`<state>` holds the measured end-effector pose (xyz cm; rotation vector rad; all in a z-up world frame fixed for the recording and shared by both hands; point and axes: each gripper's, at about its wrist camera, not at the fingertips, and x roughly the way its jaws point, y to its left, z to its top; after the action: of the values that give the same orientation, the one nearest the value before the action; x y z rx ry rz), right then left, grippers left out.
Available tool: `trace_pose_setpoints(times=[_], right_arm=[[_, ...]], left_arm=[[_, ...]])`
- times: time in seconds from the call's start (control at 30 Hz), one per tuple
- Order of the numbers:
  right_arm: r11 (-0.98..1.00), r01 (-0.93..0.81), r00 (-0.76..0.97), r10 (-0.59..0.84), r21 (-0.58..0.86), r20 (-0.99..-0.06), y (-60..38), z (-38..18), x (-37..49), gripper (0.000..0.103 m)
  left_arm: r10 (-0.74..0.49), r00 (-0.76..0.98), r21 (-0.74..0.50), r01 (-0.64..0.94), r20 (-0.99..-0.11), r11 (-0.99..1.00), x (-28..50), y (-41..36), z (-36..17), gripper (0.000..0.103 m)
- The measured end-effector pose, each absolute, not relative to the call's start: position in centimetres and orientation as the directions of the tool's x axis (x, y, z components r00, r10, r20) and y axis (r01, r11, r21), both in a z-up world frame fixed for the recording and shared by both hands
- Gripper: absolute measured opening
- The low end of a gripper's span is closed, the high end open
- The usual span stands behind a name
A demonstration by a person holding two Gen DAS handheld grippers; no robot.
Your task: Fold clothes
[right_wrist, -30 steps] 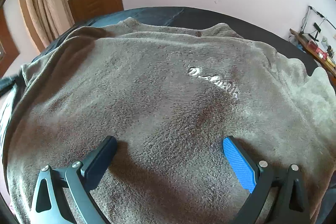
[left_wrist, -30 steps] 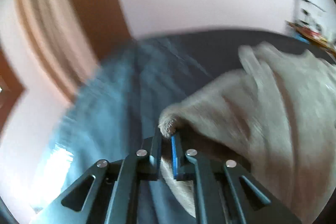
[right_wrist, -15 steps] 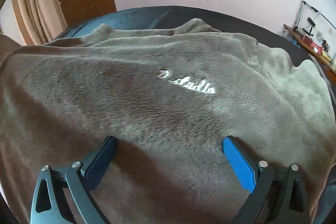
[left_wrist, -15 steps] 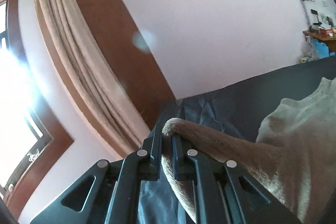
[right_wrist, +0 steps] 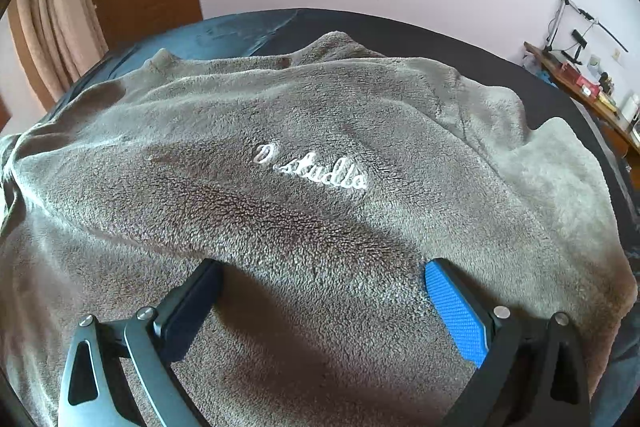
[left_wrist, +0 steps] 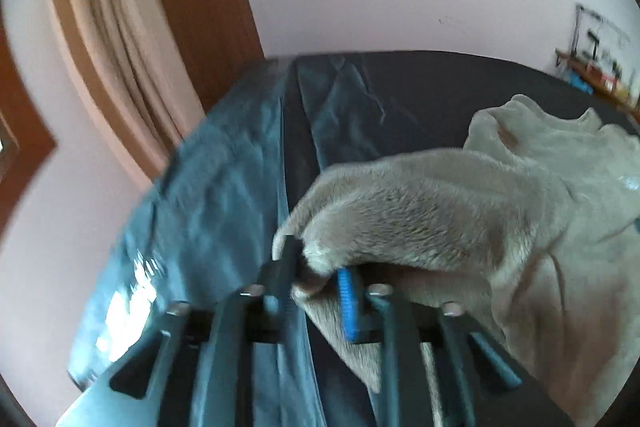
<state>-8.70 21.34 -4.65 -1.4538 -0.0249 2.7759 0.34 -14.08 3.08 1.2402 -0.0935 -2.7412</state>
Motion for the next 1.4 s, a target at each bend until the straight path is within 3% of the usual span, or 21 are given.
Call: trace_pose_setpoints(times=[0.03,0.1,0.4,0.5,0.57,0.6,0.67,0.73,0.77,0.87,1.0,1.13,1.17,1.4], right_arm=[[-1.000,0.000,-0.570,0.014,-0.017,-0.822,21.3,-4.6,-8.7,0.102],[-1.000,0.000,-0.570,0.016,-0.019,-0.822,21.2,-4.6,-8.7,0.102],[-1.000,0.004,-0.571,0.013,-0.018,-0.821,21.2,-4.5,-8.4,0.102],[-1.000,0.005,-0.572,0.011,-0.017,-0.820,21.2,-4.5,-8.4,0.102],[-1.000,0.006,-0.572,0.010,-0.016,-0.820,21.2,-4.5,-8.4,0.102],[-1.000,0.006,-0.572,0.009,-0.016,-0.820,21.2,-4.5,-8.4,0.102],[-1.000,0.007,-0.572,0.008,-0.015,-0.820,21.2,-4.4,-8.4,0.102],[-1.000,0.007,-0.572,0.008,-0.015,-0.820,21.2,-4.4,-8.5,0.102],[-1.000,0.007,-0.572,0.008,-0.015,-0.820,21.2,-4.4,-8.4,0.102],[-1.000,0.007,-0.573,0.008,-0.014,-0.820,21.2,-4.5,-8.4,0.102],[-1.000,0.007,-0.573,0.006,-0.012,-0.819,21.1,-4.5,-8.5,0.102],[-1.000,0.007,-0.573,0.007,-0.014,-0.819,21.1,-4.5,-8.4,0.102],[-1.000,0.007,-0.573,0.007,-0.014,-0.819,21.1,-4.5,-8.4,0.102],[-1.000,0.008,-0.573,0.007,-0.014,-0.820,21.0,-4.6,-8.4,0.102]], left_arm=[[-0.130,-0.649,0.081,0.105,-0.749,-0.991,0.7,-14.6,2.7,0.054],[-0.105,-0.642,0.028,0.129,-0.760,-0.991,1.3,-15.7,1.8,0.065],[-0.010,-0.603,-0.108,0.159,-0.798,-0.981,2.0,-16.5,-1.8,0.067],[-0.006,-0.613,-0.100,0.139,-0.790,-0.985,1.1,-16.0,-2.2,0.076],[-0.014,-0.619,-0.085,0.131,-0.785,-0.988,0.5,-15.5,-2.4,0.077],[-0.020,-0.617,-0.075,0.127,-0.787,-0.989,0.2,-15.2,-2.6,0.076],[-0.030,-0.616,-0.059,0.123,-0.787,-0.991,0.2,-14.6,-2.4,0.057],[-0.007,-0.607,-0.075,0.110,-0.794,-0.991,0.2,-14.2,-2.2,0.019],[0.003,-0.602,-0.089,0.112,-0.798,-0.990,0.4,-14.0,-2.0,0.016],[-0.067,-0.592,-0.024,0.145,-0.803,-0.989,0.4,-13.5,-1.7,0.013],[-0.301,-0.620,0.202,0.227,-0.724,-0.953,0.5,-13.8,0.2,0.012],[-0.615,-0.630,0.473,0.408,-0.474,-0.781,1.3,-15.2,3.6,0.012],[-0.647,-0.628,0.505,0.426,-0.433,-0.751,1.5,-15.6,4.3,0.012],[-0.664,-0.642,0.628,0.345,-0.384,-0.697,2.6,-15.7,3.3,0.014]])
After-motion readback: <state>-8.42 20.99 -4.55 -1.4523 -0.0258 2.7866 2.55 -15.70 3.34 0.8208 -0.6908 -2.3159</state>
